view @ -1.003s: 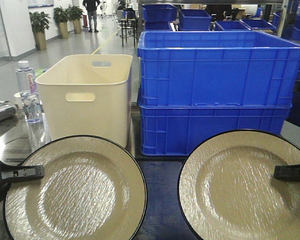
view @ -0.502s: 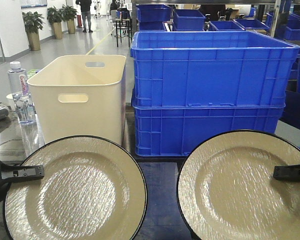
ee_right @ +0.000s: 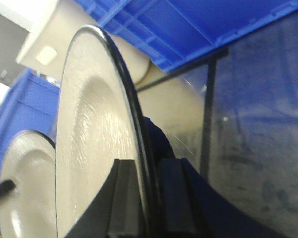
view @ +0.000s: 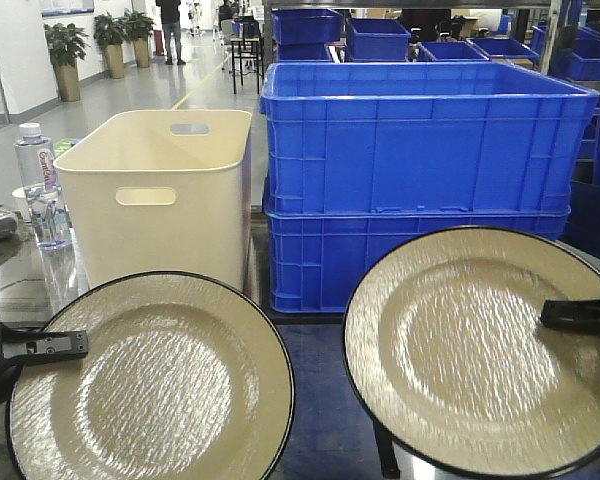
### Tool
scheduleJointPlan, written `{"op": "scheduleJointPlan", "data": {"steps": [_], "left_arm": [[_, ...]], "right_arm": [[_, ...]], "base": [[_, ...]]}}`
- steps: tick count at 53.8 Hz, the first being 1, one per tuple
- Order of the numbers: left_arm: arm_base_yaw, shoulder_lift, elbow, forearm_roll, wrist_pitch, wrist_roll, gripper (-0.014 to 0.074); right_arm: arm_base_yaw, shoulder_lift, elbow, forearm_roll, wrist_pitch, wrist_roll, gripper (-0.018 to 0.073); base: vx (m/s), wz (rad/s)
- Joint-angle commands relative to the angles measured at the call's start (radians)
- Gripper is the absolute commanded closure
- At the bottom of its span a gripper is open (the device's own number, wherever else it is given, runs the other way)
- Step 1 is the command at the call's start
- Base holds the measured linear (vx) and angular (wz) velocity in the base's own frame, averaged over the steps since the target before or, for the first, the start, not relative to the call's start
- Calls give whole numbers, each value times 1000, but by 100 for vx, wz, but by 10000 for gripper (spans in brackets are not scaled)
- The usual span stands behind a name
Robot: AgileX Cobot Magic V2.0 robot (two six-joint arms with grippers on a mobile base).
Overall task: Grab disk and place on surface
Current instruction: 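Lower the left gripper's plate flat onto the table and release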
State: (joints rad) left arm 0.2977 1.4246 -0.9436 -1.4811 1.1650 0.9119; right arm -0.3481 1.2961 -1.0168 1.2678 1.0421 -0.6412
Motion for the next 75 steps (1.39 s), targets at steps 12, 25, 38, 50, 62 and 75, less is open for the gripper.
{"op": "scheduleJointPlan", "data": {"steps": [12, 25, 38, 50, 62, 75], "left_arm": [[-20, -15, -29, -167, -79, -12, 597], [-121, 109, -29, -256, -208, 17, 584], [-181, 196, -40, -307, -231, 93, 420], [-186, 207, -39, -306, -286, 224, 129], [-168, 200, -40, -305, -407, 314, -18], [-56, 86, -40, -304, -375, 336, 21]], "right_arm": [[-4, -36, -33, 271, -14, -40, 568], [-4, -36, -33, 287, -22, -45, 568], [-4, -36, -33, 287, -23, -45, 568], [-4, -36, -33, 287, -15, -45, 568], [-4, -36, -33, 287, -15, -46, 568], [78, -19, -33, 287, -95, -68, 568]], "base": [[0, 0], [0, 0], [0, 0], [0, 0], [0, 0], [0, 0]]}}
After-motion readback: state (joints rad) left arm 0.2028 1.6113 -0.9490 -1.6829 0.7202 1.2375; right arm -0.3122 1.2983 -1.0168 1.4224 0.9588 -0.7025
